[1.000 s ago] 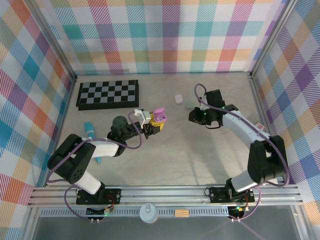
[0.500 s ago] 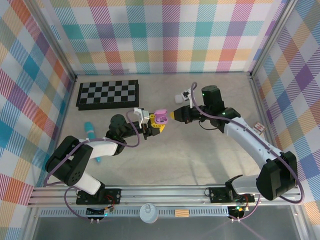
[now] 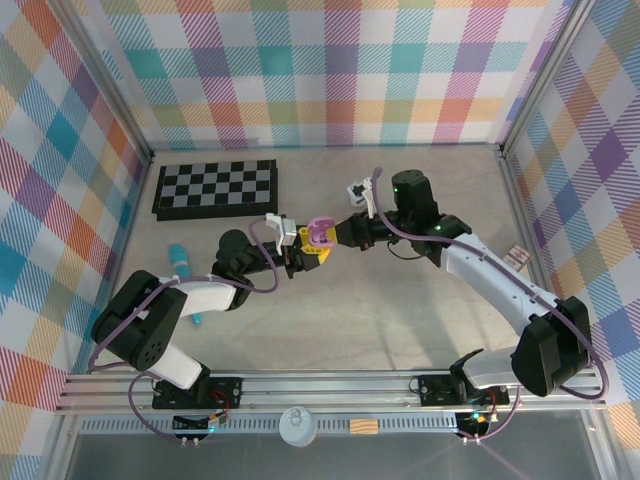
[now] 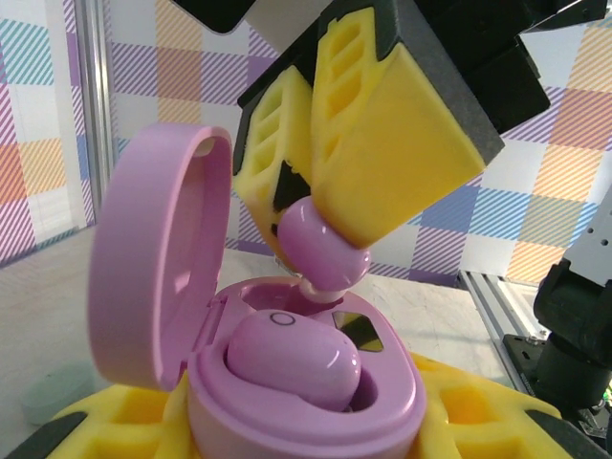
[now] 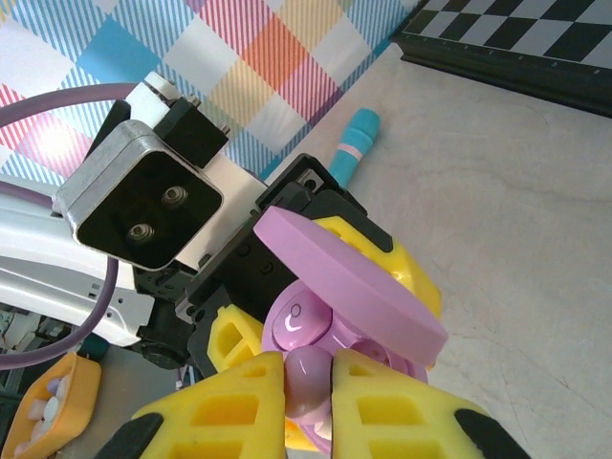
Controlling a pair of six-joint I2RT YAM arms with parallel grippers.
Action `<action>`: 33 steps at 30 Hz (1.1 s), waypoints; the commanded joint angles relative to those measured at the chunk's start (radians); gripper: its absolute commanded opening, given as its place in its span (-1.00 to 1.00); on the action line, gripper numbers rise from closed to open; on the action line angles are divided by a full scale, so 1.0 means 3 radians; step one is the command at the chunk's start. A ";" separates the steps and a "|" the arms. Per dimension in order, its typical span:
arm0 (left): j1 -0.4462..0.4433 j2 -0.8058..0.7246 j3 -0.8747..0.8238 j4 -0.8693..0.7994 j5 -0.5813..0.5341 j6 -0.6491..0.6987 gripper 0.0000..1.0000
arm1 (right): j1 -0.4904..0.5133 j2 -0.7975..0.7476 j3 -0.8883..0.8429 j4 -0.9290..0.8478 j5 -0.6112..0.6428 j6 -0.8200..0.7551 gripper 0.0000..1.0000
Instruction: Insert the wireless bluetooth earbuds into the charging case
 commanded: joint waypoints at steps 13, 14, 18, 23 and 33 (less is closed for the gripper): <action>0.0041 -0.0063 0.0078 0.0201 0.0073 -0.0039 -0.38 | 0.0034 0.0066 0.0150 -0.0127 0.0133 -0.0221 -0.61; 0.0042 -0.0069 0.0079 0.0201 0.0074 -0.0039 -0.38 | 0.0036 0.0066 0.0155 -0.0151 0.0152 -0.0231 -0.59; 0.0041 -0.0082 0.0098 0.0201 0.0076 -0.0055 -0.38 | 0.0030 0.0072 0.0200 -0.0231 0.0209 -0.0240 -0.46; 0.0041 -0.0097 0.0098 0.0201 0.0079 -0.0063 -0.38 | 0.0031 0.0072 0.0267 -0.0291 0.0249 -0.0245 -0.39; 0.0041 -0.0081 0.0118 0.0201 0.0086 -0.0070 -0.38 | 0.0032 0.0047 0.0354 -0.0379 0.0394 -0.0150 -0.19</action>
